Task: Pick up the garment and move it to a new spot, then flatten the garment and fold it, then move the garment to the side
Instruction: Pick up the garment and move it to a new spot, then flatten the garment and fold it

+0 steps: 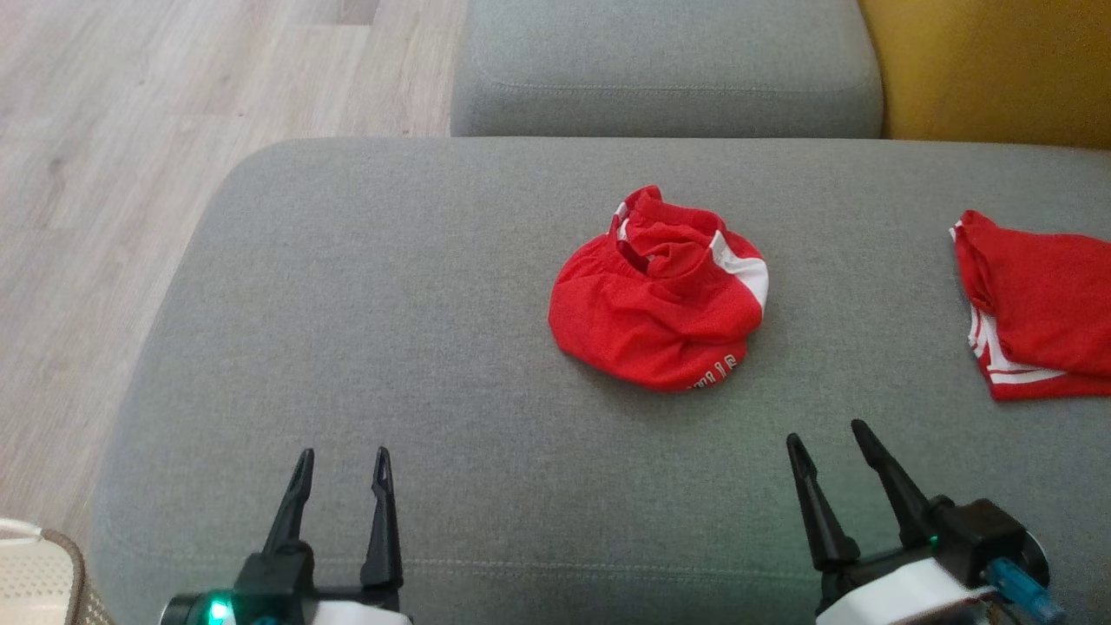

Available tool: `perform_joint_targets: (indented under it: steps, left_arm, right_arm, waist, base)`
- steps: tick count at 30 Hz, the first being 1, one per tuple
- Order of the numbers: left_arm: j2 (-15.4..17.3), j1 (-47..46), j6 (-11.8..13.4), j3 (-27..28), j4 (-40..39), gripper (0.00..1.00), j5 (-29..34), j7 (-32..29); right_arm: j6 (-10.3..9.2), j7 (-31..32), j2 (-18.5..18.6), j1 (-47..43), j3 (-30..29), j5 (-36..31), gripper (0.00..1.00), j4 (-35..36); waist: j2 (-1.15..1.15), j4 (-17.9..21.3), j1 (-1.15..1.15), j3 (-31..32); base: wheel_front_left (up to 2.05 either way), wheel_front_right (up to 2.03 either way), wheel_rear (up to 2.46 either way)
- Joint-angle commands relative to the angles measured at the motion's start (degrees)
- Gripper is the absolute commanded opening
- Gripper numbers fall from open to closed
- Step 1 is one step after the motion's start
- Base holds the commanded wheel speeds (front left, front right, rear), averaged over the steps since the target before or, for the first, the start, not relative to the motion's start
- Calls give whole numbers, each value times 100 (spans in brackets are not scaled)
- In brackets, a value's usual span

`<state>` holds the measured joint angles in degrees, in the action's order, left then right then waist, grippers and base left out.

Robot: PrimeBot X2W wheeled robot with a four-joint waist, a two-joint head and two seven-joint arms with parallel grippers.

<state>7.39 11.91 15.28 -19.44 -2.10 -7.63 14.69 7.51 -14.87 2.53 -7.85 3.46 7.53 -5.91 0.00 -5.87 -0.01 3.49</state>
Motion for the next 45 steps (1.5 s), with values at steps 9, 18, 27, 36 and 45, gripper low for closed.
perform_joint_targets:
  steps: [9,18,27,36,45]
  left_arm:
    - [-153,-148,-268,460,-267,100,327,30]
    - [-218,-121,-403,477,-170,100,471,30]
    - [-259,-153,-452,499,-140,100,579,30]
    - [-263,-863,-825,271,170,100,670,30]
    - [-297,-3470,-1892,-221,1331,100,595,-375]
  right_arm:
    - [-2,-13,35,221,34,127,100,149]
    - [-2,-13,35,175,-9,238,100,53]
    - [-2,-13,35,194,-66,289,100,101]
    - [-2,-13,35,354,-36,218,100,146]
    - [-2,-13,35,951,-128,88,100,350]
  waist:
    - [0,67,1,98]
    - [0,86,1,121]
    - [0,94,1,77]
    - [0,273,1,-259]
    - [0,855,1,-1513]
  base:
    - [0,0,0]
    - [0,0,0]
    - [0,0,0]
    - [0,0,0]
    - [0,0,0]
